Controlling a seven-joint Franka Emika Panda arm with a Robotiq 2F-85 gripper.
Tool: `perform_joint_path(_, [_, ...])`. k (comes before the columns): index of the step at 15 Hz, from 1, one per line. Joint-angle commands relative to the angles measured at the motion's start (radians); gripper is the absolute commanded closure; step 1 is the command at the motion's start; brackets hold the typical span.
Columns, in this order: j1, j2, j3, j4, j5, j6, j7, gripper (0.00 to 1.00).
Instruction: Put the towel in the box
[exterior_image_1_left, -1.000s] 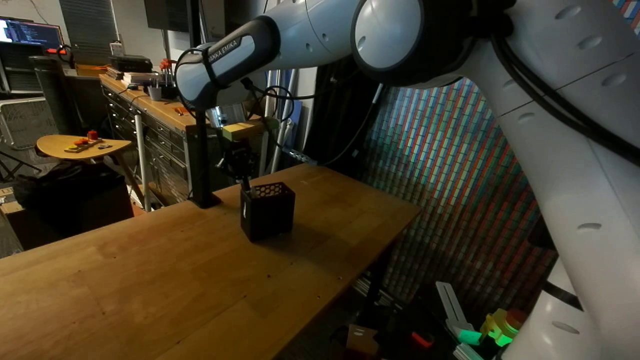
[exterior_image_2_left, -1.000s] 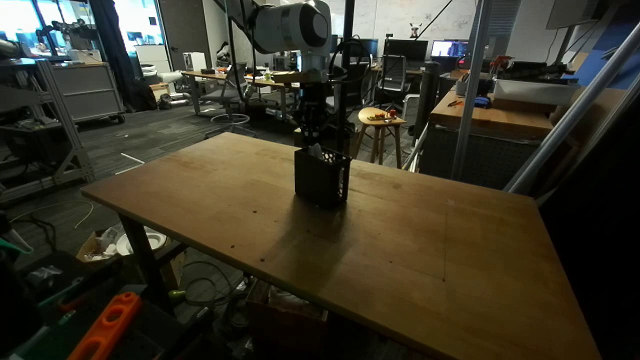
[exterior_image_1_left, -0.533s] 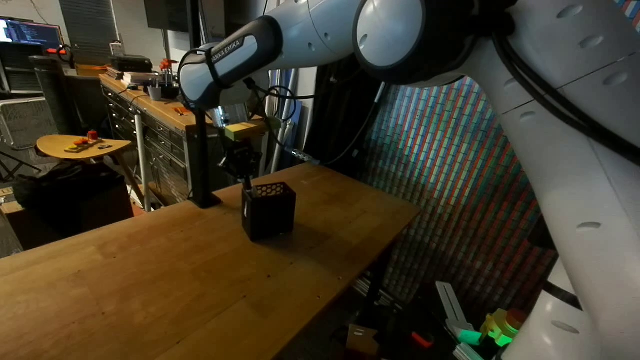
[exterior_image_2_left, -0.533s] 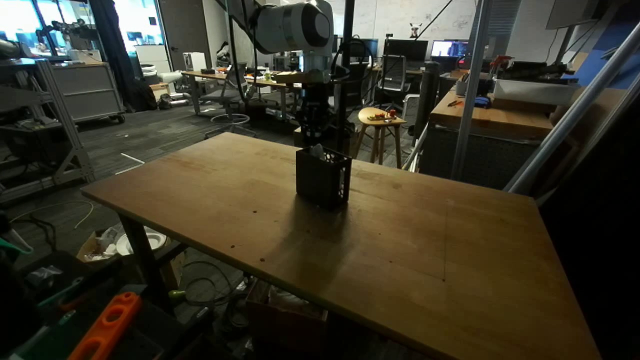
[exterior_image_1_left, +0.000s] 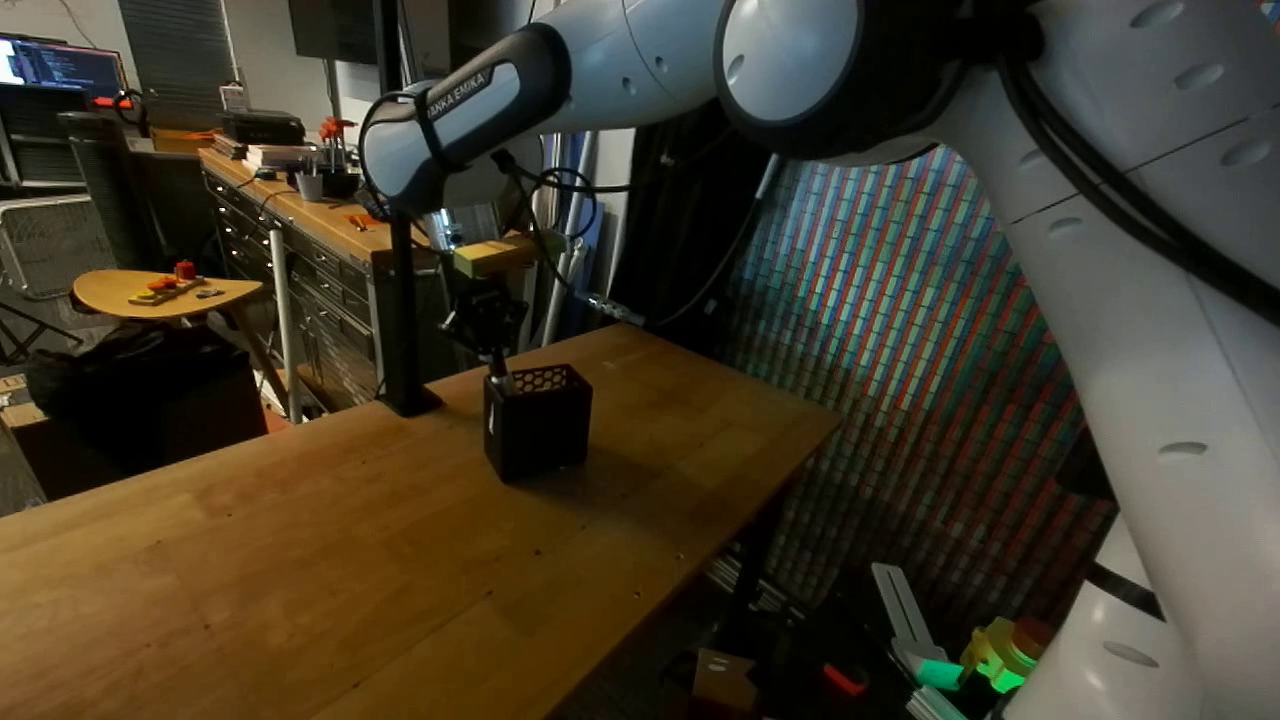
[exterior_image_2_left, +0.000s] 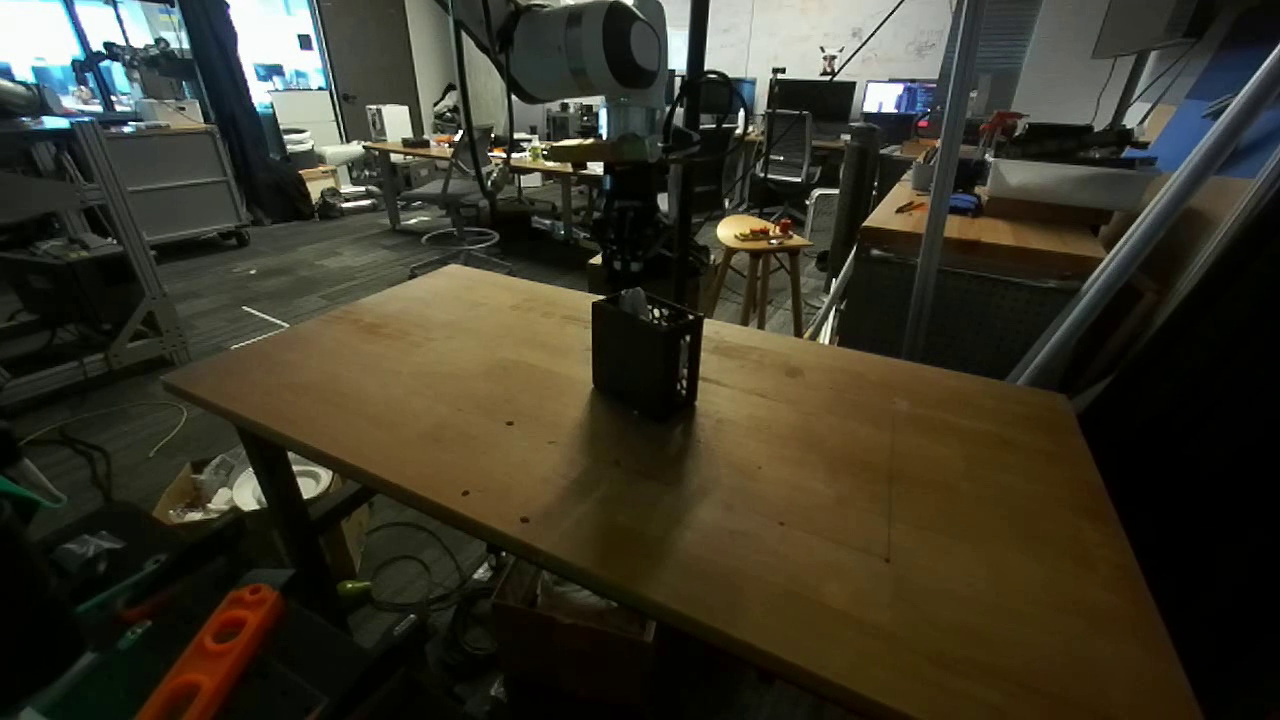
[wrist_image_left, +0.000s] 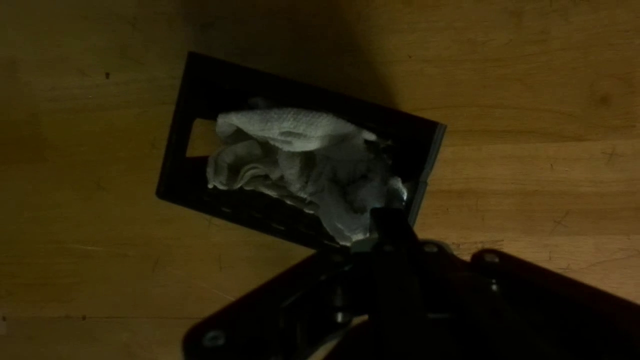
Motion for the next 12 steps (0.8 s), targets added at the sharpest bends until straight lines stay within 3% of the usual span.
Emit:
perform_joint_path(1, [-0.002,-0.036,-0.003,-0.048,0.017,0.026,-0.013,1.00])
perform_joint_path(12, [-0.022,-0.029,-0.006,-0.087,0.022,0.066,-0.017,1.00])
